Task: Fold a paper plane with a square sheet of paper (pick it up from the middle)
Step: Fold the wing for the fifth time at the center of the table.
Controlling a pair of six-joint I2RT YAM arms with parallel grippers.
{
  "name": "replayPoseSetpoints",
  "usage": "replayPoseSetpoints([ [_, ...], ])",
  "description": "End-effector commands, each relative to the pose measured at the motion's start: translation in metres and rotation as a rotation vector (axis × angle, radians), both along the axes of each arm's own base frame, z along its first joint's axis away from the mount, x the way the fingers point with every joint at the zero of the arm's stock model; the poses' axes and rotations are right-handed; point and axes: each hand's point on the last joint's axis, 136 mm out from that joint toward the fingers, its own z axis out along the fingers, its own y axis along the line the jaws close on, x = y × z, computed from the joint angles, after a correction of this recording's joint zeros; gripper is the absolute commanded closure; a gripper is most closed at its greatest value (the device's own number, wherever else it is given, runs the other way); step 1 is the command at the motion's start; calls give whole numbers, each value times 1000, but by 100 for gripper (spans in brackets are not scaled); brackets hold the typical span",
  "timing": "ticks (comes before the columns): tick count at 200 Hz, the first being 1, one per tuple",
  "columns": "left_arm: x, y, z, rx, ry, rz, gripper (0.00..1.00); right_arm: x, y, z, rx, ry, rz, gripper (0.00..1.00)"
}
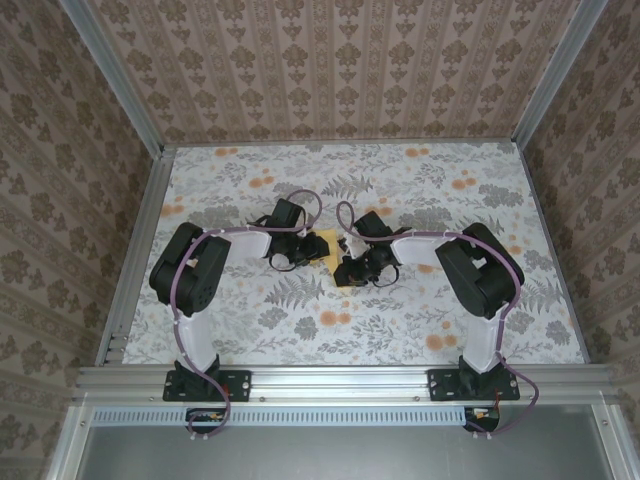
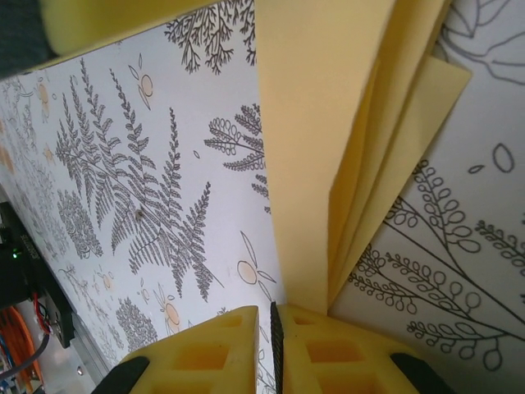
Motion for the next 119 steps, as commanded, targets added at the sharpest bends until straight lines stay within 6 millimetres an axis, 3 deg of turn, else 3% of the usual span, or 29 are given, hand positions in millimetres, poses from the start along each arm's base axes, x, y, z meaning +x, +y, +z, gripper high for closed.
replayPoseSetpoints([
  [1,-11,21,-35,117,89,39,74,-13,-9,-21,-84,48,19,86],
  [41,-12,21,-35,119,90,40,74,-12,-11,-24,-149,32,29,88],
  [91,-11,21,-33,114,84,41,74,10,4,31,-29,-129,-9,88],
  [119,-10,20,-31,109,80,41,74,27,8,38,-7,-201,-60,88],
])
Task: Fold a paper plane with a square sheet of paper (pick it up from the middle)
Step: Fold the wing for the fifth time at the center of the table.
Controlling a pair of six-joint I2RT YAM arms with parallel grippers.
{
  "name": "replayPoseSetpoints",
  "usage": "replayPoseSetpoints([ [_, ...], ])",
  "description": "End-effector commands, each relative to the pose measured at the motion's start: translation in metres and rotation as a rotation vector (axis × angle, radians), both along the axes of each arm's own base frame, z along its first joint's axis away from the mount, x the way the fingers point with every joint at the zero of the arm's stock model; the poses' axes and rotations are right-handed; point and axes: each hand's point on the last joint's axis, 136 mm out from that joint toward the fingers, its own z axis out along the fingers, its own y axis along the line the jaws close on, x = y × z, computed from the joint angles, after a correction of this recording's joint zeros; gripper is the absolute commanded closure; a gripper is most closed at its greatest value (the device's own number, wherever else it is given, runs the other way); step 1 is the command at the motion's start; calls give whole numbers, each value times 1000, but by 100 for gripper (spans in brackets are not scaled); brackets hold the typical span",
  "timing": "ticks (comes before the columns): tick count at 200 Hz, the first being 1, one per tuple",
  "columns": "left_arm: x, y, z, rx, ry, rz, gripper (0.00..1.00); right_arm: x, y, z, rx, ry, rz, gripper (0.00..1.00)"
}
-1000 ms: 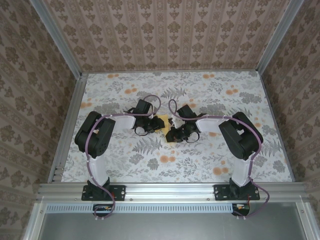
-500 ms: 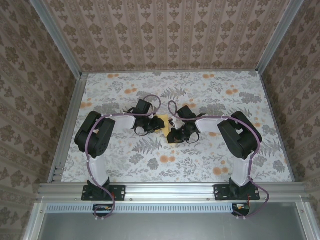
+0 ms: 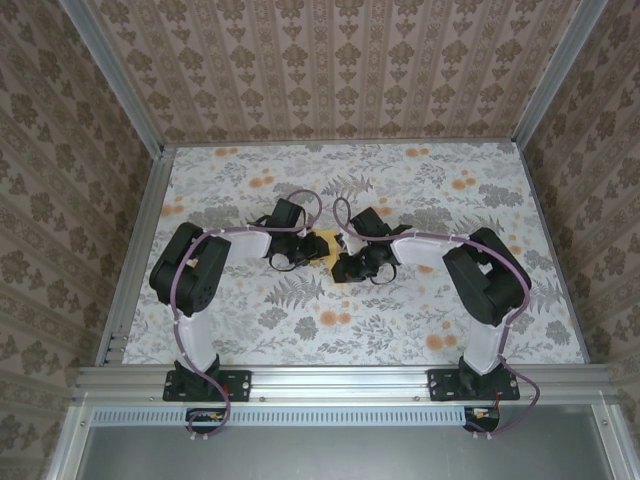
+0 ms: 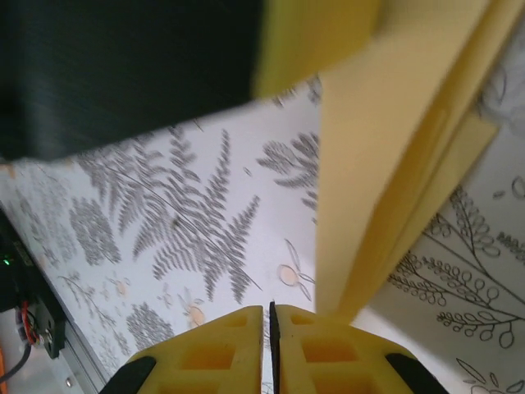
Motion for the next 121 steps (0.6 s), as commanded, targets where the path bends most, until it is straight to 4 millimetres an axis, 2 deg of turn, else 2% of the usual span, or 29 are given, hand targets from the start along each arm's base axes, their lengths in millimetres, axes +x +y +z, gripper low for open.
replayPoseSetpoints([
  [1,-11,20,-31,109,79,41,74,16,2,11,13,-83,-58,88],
  [39,-8,16,-26,90,69,37,74,24,7,-6,15,-55,-102,89],
  [79,-6,14,-19,70,53,31,74,16,6,-24,-1,-3,-98,89],
  [121,-5,13,-18,68,52,34,74,4,7,-32,15,45,-78,89],
])
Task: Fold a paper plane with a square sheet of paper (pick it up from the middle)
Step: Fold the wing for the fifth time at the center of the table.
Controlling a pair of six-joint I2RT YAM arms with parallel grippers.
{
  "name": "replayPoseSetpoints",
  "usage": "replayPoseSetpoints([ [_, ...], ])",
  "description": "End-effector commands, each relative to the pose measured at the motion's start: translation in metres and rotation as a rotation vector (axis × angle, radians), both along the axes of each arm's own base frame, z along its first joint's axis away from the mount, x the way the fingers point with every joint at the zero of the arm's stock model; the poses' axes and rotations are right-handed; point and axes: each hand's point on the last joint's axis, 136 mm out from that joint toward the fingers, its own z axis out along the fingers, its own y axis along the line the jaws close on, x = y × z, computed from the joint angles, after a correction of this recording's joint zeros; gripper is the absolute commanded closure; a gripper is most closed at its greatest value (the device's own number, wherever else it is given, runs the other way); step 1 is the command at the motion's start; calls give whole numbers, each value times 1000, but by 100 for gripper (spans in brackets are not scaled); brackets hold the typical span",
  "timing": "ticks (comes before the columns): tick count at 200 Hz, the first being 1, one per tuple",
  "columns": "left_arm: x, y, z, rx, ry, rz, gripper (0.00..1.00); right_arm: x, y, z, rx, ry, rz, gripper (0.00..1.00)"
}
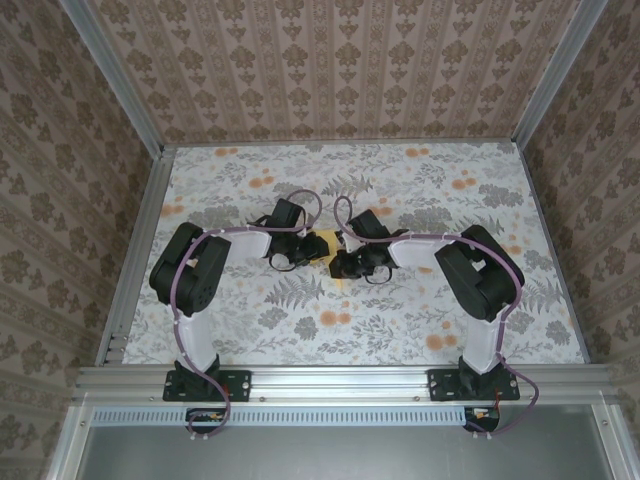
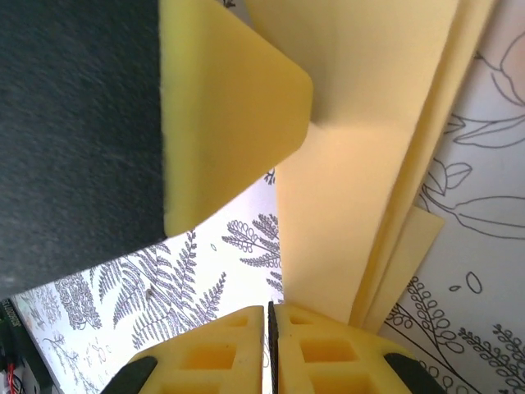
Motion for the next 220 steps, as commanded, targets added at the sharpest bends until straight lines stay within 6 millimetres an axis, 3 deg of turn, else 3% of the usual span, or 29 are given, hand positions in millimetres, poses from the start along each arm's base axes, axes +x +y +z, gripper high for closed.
replayPoseSetpoints([
  [1,-5,13,-18,69,51,34,75,-13,2,-12,9,58,13,89],
  [115,-9,22,-30,117,88,60,74,-41,-11,-27,-35,144,56,90],
  [220,-10,29,-38,144,116,84,75,-70,-21,-26,-61,183,108,91],
])
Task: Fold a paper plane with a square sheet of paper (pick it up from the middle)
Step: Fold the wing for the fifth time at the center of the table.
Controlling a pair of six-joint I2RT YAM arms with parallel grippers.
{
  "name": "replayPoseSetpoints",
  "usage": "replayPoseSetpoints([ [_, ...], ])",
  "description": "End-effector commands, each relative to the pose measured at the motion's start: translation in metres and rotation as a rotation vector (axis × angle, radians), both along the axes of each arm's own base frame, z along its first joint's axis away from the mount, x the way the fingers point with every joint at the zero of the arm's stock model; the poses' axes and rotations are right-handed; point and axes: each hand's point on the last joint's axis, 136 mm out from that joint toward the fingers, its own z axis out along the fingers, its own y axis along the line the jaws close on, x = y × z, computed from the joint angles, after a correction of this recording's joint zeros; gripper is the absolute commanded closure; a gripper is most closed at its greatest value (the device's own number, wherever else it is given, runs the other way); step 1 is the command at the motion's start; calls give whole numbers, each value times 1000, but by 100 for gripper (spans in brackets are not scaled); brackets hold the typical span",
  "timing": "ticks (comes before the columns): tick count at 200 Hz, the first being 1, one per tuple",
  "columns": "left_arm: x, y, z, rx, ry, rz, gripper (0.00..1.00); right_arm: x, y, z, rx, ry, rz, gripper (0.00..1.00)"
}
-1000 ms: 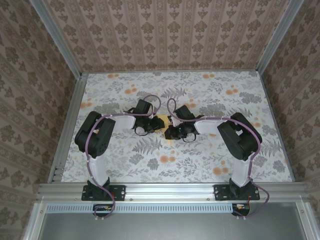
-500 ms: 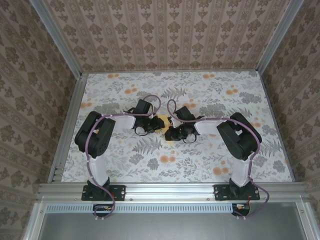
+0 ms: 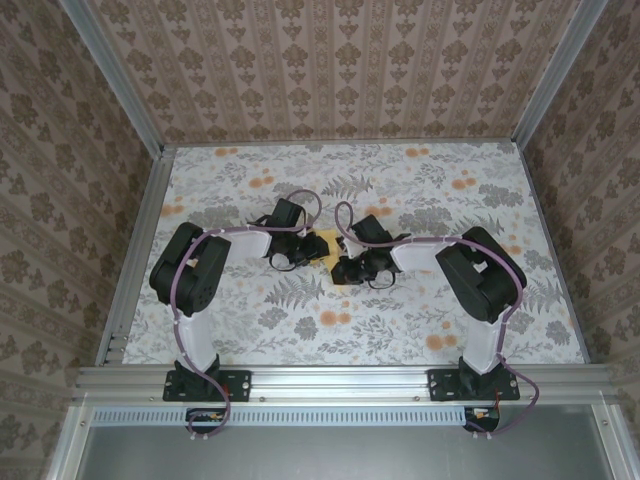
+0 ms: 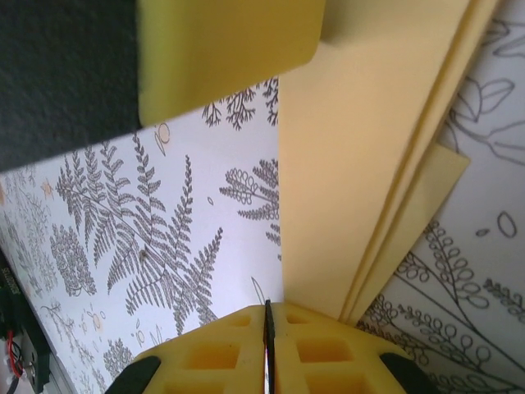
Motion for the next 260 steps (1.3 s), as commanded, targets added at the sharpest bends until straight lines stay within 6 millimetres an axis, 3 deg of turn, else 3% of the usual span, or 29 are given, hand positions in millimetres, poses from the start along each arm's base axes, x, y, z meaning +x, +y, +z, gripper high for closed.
replayPoseSetpoints([
  [1,-10,28,-38,138,103,69,75,-51,-18,-20,-77,161,55,91],
  [64,-11,28,-39,139,105,70,74,-65,-24,-25,-95,179,69,92],
  [103,-10,28,-37,136,100,69,74,-66,-25,-16,-87,152,82,92],
  [134,-9,26,-35,129,96,63,74,-52,-20,6,-50,55,74,92],
  [192,-9,23,-33,119,92,53,75,-4,-7,43,14,-132,-33,92],
  [223,-8,21,-31,113,90,48,75,10,4,34,17,-111,-49,92],
  [260,-7,19,-28,104,83,39,75,12,1,13,-23,-75,-65,92],
])
